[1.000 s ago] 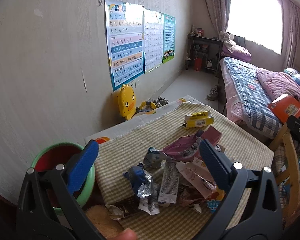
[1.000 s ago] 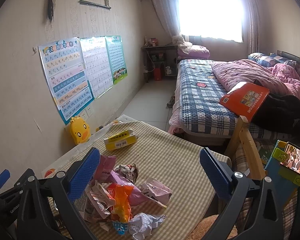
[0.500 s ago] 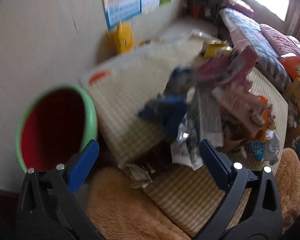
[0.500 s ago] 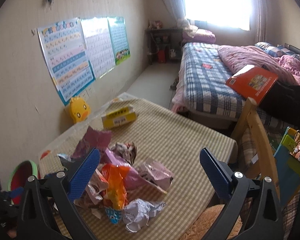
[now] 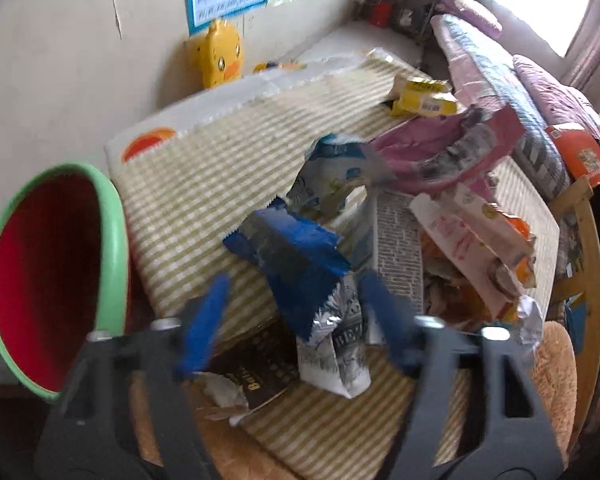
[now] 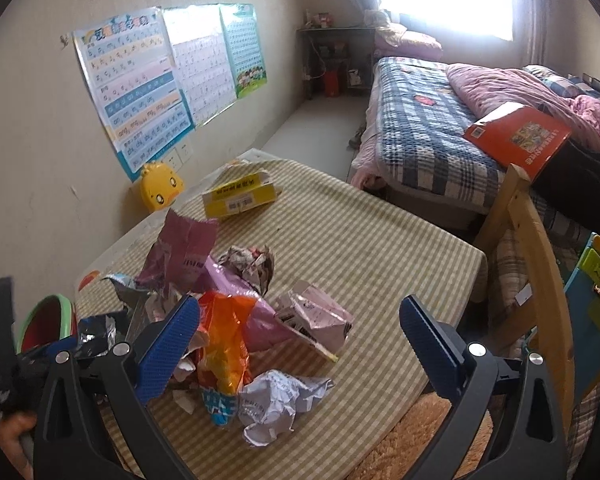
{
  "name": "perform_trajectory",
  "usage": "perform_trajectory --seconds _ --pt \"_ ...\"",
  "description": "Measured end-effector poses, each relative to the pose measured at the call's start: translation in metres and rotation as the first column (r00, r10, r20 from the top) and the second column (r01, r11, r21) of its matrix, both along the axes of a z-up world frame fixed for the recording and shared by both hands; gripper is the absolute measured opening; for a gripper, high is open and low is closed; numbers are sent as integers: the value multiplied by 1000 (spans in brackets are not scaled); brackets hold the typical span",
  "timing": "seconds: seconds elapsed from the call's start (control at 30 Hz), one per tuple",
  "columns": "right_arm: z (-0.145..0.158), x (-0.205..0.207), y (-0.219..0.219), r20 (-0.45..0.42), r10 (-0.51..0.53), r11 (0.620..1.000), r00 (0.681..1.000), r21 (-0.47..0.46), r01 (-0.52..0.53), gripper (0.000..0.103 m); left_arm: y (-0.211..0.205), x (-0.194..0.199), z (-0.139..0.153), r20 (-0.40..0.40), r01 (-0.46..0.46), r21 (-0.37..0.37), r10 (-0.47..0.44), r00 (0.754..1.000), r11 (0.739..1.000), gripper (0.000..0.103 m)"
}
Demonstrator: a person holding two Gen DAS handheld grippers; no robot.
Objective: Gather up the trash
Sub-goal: 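Grasp the blue wrapper with the left gripper while the right grasps white snack-stick packets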
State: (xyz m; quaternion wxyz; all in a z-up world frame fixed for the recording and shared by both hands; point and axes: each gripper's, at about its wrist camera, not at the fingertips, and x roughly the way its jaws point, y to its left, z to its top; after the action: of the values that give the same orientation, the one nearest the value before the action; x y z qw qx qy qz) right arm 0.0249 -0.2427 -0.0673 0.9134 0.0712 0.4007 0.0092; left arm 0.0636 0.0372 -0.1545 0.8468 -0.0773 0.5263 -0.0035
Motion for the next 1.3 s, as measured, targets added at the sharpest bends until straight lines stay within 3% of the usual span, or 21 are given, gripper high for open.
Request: perform_trajectory --seconds 0.07,0.17,0.37,0.43,0.6,0.77,1.0,1.03,1.07,1.1,1.3 --pt "1 -2 3 2 19 1000 1000 -6 -19 96 4 2 -6 -21 -14 -49 13 1000 999 32" --pt "0 -4 7 2 50 999 999 -1 -50 96 4 -7 -3 -9 -10 -87 10 1000 996 22" --pt "-6 2 30 -28 177 983 984 44 -176 92 15 -35 33 97 -14 -126 27 995 992 19" --pt "-10 9 46 -50 249 968 967 58 -246 87 19 -44 47 140 -17 -133 36 989 991 19" --pt "-39 35 94 -164 434 901 886 75 -428 73 26 -61 71 215 -22 -135 51 975 991 19" --pt "-71 56 109 -270 428 900 862 41 -434 68 36 -69 77 245 -31 -145 66 967 989 19" --pt "-73 63 119 -291 425 889 857 -47 -456 66 52 -69 65 222 -58 -201 104 969 978 19" --pt "-73 64 120 -300 430 885 851 -45 -463 59 53 -69 63 219 -60 -207 106 970 977 19" --pt "-75 65 121 -314 435 882 844 -40 -470 42 54 -69 62 217 -61 -210 107 970 976 19" --pt "-78 66 121 -331 439 881 835 -24 -473 37 56 -69 61 215 -63 -214 110 970 975 19" --pt "-62 60 110 -294 438 898 849 102 -428 29 76 -72 58 211 -109 -231 159 964 967 19"
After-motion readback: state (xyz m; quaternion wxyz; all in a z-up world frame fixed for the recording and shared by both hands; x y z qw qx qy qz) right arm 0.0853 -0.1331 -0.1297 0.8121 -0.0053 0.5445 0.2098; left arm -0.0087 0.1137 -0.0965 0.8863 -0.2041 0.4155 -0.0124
